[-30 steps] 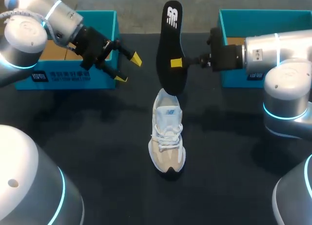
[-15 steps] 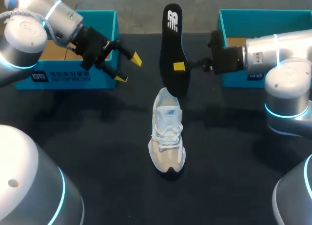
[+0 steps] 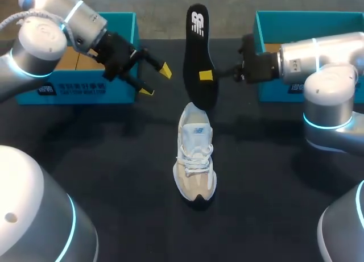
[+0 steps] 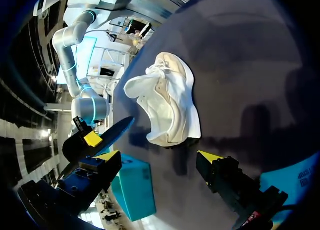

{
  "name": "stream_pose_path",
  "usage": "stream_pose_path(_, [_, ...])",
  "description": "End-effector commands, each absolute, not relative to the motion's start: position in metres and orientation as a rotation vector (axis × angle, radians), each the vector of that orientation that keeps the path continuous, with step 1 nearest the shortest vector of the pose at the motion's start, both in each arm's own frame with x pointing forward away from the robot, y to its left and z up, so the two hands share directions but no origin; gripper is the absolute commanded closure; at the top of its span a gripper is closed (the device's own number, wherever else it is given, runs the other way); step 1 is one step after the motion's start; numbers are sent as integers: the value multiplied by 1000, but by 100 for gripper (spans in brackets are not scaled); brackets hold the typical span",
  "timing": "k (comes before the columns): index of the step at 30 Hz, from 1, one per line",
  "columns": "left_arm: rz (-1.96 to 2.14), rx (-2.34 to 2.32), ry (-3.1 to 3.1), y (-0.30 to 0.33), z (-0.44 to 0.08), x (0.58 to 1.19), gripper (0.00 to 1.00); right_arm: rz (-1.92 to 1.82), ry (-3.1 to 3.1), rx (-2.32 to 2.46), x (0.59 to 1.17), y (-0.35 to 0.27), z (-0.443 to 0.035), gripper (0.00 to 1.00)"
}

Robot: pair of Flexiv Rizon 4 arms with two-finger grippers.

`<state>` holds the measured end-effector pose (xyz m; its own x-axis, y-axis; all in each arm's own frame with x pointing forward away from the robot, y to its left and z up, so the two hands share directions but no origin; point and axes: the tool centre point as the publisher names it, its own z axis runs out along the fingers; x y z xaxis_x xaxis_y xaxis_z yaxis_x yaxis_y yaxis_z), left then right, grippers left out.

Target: Take the shoe out of the shoebox, open the shoe tongue, remove and reinsert the insole, then place the shoe into the shoebox

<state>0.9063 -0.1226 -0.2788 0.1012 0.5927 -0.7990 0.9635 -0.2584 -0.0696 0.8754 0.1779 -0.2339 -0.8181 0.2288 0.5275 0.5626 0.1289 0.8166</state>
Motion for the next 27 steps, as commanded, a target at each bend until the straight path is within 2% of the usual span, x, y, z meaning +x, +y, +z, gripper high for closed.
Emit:
stream_pose_path(1, [-1033,1906,1526,-126,-284,909,0,-1767,-2124,-744,880,189,-244,100])
stream_pose_path(27, [-1087,1779,1525,-137,-290,886,0,-1776,-2088,-685,874,183,-273,100])
